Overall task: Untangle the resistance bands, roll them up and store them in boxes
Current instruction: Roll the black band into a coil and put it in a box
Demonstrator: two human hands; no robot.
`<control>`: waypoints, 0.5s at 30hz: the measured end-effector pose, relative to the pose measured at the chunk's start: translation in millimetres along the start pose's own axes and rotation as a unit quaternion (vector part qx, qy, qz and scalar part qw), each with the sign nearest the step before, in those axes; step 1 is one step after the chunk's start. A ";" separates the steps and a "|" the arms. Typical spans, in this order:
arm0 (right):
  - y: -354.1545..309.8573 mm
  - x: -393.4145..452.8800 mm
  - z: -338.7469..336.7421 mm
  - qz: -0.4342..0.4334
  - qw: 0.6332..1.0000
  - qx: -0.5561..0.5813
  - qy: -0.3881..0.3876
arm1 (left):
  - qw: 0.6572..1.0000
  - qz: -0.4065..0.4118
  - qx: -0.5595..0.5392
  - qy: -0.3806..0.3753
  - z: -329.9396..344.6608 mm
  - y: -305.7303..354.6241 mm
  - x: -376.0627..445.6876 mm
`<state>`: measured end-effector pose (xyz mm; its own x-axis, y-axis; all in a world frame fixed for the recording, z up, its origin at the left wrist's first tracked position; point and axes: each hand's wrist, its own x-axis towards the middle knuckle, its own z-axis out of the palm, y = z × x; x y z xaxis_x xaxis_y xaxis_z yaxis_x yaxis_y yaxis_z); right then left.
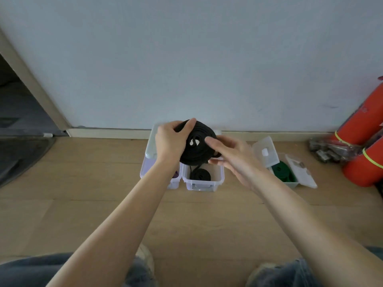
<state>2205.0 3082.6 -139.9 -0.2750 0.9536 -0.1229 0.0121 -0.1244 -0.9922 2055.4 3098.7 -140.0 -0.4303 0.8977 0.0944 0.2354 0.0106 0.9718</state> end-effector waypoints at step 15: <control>204.6 170.3 -47.5 0.218 0.972 -0.086 0.021 | 0.956 -0.124 0.232 -0.130 64.8 -219.4 92.9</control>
<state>2206.3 3232.5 -365.0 -0.1678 0.8312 -0.5300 0.2793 -0.4755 -0.8342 2020.2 3208.2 -358.4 -0.3058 0.9206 -0.2430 0.5413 0.3781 0.7510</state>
